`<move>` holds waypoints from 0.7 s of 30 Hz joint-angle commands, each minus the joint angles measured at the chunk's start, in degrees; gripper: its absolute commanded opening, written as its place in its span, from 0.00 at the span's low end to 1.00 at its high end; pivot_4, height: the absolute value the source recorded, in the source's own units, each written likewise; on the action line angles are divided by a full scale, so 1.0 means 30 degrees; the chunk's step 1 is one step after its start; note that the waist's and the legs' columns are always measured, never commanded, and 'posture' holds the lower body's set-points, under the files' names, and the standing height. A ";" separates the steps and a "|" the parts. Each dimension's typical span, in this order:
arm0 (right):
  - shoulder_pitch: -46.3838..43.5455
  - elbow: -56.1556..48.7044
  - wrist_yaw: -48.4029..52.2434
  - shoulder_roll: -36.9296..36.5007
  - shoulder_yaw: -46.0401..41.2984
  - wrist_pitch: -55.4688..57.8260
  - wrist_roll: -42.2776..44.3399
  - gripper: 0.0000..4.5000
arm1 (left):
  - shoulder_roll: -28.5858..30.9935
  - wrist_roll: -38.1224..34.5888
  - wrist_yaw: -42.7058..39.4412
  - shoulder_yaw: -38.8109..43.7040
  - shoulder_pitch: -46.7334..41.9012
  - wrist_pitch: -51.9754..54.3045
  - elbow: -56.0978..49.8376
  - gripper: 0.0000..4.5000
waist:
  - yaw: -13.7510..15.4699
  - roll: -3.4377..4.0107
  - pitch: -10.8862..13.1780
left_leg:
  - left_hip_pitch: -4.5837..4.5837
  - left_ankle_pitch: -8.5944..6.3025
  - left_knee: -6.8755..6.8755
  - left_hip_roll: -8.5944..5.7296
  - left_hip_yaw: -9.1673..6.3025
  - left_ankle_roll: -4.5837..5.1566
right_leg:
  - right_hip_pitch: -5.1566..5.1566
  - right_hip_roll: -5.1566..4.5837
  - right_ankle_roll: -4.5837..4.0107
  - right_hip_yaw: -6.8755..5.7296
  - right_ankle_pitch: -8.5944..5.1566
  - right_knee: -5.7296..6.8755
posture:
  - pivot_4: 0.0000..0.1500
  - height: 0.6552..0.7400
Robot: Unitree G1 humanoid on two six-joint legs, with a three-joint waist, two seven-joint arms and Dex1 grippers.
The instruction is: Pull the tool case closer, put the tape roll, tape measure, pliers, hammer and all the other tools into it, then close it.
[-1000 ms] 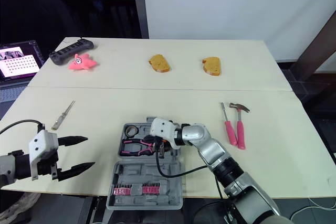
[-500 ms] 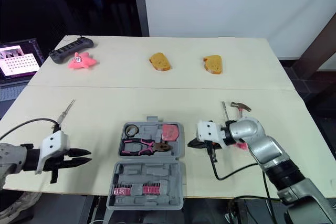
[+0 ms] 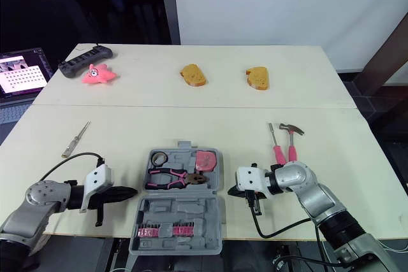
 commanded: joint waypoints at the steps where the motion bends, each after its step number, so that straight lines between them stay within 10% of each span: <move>1: 0.0113 -0.0620 -0.0365 0.0507 0.0161 -0.0029 -0.0234 0.00 | -0.0510 0.0115 0.0315 -0.0790 -0.0318 0.0456 -0.0784 0.01 | 0.0000 -0.0002 -0.0001 | 0.0001 0.0000 0.0000 0.0001 -0.0003 0.0000 | 0.0002 0.0004 0.0000 -0.0001 0.0000 0.0001 | 1.00 1.00; 21: -0.1045 -0.0577 -0.1163 0.2732 -0.0132 0.2347 -0.0248 0.00 | -0.2116 0.0143 0.1710 -0.1602 -0.2592 0.3117 -0.1399 0.01 | 0.0083 0.0000 -0.0008 | 0.0111 0.0003 0.0017 0.0002 -0.0040 -0.0002 | 0.0131 0.0025 -0.0013 -0.0001 0.0004 0.0002 | 1.00 1.00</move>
